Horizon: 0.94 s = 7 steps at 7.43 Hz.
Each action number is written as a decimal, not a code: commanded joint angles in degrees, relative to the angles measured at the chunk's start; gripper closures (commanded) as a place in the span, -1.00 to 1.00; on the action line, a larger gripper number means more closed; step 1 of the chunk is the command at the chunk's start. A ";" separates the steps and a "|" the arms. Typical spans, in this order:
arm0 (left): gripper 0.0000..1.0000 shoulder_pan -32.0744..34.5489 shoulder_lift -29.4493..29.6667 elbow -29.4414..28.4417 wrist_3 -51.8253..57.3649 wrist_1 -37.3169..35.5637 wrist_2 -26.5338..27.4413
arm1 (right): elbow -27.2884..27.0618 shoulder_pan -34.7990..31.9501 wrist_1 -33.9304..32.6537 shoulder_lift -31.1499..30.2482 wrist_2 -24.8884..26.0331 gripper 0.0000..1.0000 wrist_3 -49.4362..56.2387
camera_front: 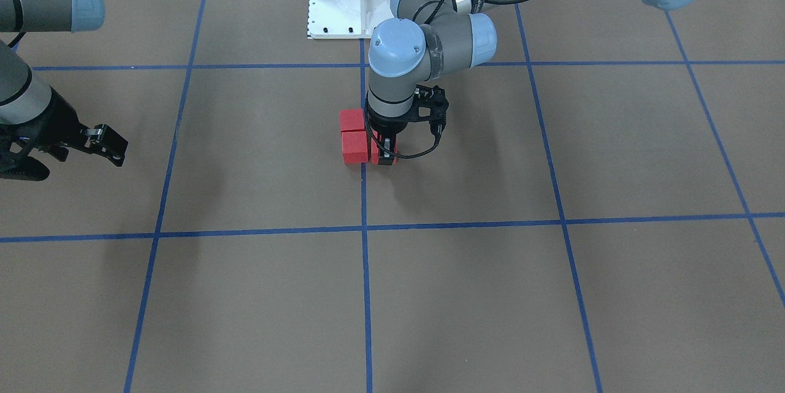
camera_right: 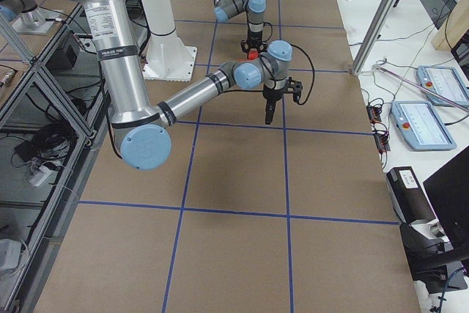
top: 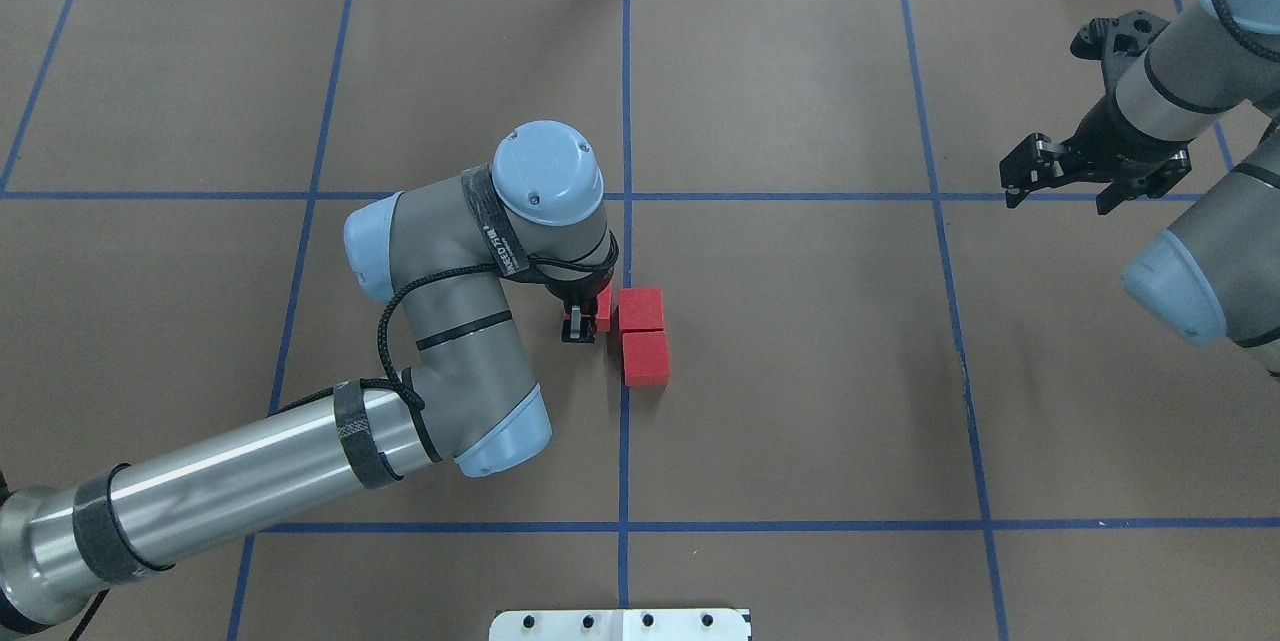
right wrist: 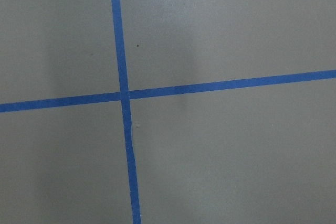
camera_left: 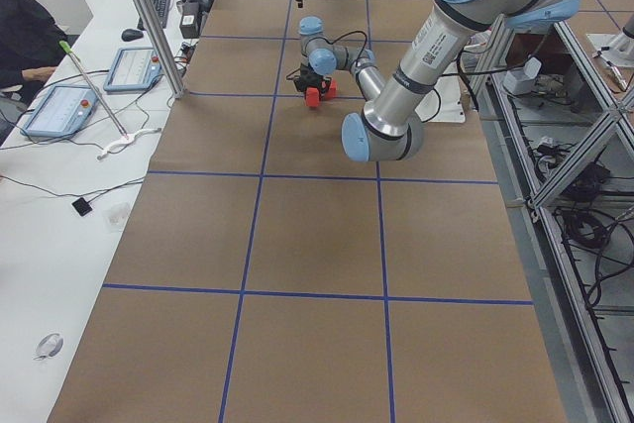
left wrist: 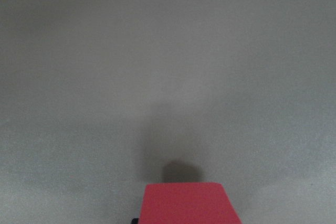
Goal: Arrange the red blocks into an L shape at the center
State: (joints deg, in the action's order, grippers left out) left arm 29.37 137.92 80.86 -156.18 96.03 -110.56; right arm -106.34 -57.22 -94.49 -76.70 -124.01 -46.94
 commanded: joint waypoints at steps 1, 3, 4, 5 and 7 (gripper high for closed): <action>1.00 -0.02 0.15 -0.01 -0.09 -0.06 0.00 | 0.16 0.00 0.00 -0.03 0.00 -1.00 0.09; 1.00 -0.02 0.15 -0.01 -0.09 -0.06 -2.54 | 0.25 0.00 0.00 -0.03 0.09 -1.00 0.18; 1.00 -0.11 0.07 -0.09 -0.09 0.03 -2.55 | 0.25 0.00 0.00 -0.03 0.09 -1.00 0.09; 1.00 -0.11 0.06 -0.01 -0.09 0.03 -2.55 | 0.25 0.00 0.00 -0.03 0.09 -1.00 0.09; 1.00 -0.11 0.06 -0.01 -0.09 0.03 -2.64 | 0.34 0.00 0.00 -0.03 0.09 -1.00 0.09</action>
State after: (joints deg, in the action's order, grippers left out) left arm 29.27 138.00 80.82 -156.27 96.06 -113.11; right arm -106.03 -57.22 -94.48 -76.73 -123.93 -46.84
